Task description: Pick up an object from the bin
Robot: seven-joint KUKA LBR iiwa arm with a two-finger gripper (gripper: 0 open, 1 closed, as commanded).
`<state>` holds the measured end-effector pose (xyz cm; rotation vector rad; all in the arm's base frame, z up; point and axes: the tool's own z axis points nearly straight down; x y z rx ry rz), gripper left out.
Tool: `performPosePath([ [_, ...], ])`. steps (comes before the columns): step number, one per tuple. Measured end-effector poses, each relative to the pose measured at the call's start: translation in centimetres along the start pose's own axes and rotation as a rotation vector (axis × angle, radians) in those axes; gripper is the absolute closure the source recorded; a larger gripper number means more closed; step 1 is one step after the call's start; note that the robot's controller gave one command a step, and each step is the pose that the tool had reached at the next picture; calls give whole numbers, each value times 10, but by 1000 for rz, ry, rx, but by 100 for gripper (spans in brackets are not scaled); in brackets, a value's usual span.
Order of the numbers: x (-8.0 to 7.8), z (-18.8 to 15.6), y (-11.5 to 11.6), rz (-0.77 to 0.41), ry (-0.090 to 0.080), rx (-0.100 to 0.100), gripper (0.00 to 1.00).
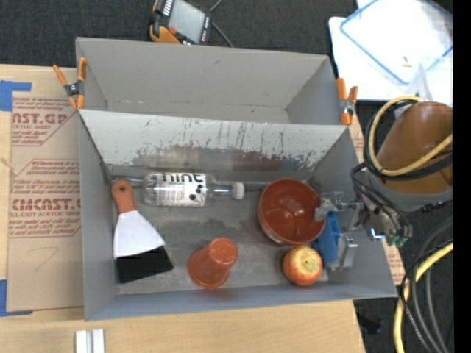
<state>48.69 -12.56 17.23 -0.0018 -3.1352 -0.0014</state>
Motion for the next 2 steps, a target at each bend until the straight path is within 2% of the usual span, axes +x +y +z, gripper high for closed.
performPosePath([
  [1,-2,-3,0,-2,-7,1,0],
  [2,1,102,69,-154,-21,2,0],
])
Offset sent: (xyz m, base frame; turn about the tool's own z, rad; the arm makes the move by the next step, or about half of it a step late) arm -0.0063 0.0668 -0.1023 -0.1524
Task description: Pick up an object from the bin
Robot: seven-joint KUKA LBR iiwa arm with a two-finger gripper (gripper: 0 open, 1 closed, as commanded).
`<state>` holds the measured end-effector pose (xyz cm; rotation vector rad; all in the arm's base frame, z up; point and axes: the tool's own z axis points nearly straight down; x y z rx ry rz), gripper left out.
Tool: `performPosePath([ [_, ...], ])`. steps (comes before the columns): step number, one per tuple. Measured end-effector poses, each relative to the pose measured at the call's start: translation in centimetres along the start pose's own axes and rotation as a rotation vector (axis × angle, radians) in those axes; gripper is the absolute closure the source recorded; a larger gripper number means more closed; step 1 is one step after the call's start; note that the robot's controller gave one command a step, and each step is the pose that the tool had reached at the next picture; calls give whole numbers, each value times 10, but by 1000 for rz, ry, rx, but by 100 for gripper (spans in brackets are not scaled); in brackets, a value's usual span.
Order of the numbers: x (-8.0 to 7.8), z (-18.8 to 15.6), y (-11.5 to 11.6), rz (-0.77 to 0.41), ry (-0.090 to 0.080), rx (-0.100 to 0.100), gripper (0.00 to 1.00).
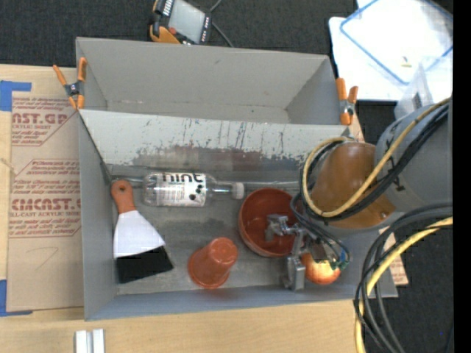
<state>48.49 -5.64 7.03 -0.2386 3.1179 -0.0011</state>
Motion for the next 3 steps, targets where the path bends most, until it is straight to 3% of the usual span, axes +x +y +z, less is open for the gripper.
performPosePath([
  [1,-77,-59,47,373,-2,2,0],
  [2,-90,-27,-18,268,13,3,0],
  [3,-18,1,22,484,3,2,0],
])
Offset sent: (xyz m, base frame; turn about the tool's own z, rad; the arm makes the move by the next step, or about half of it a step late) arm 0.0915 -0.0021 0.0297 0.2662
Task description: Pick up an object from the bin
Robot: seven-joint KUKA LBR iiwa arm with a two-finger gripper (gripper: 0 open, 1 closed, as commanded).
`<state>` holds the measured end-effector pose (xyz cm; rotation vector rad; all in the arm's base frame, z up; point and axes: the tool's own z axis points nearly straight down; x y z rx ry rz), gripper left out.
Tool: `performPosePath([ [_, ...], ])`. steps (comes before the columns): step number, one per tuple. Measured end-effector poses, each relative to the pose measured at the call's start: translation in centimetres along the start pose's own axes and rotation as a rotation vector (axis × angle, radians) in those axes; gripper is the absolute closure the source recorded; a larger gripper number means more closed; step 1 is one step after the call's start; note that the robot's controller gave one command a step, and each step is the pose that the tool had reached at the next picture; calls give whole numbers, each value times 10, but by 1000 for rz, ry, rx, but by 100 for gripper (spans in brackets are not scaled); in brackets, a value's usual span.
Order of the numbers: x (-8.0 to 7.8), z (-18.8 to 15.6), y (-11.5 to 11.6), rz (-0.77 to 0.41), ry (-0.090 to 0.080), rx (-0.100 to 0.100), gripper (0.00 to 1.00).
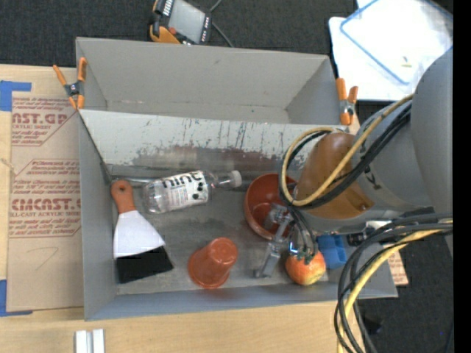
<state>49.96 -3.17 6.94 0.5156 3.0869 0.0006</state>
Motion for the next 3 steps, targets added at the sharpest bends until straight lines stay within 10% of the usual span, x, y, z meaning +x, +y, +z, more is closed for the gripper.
performPosePath([
  [1,-49,-4,4,-792,-4,4,100],
  [3,-47,-28,5,-790,3,1,100],
])
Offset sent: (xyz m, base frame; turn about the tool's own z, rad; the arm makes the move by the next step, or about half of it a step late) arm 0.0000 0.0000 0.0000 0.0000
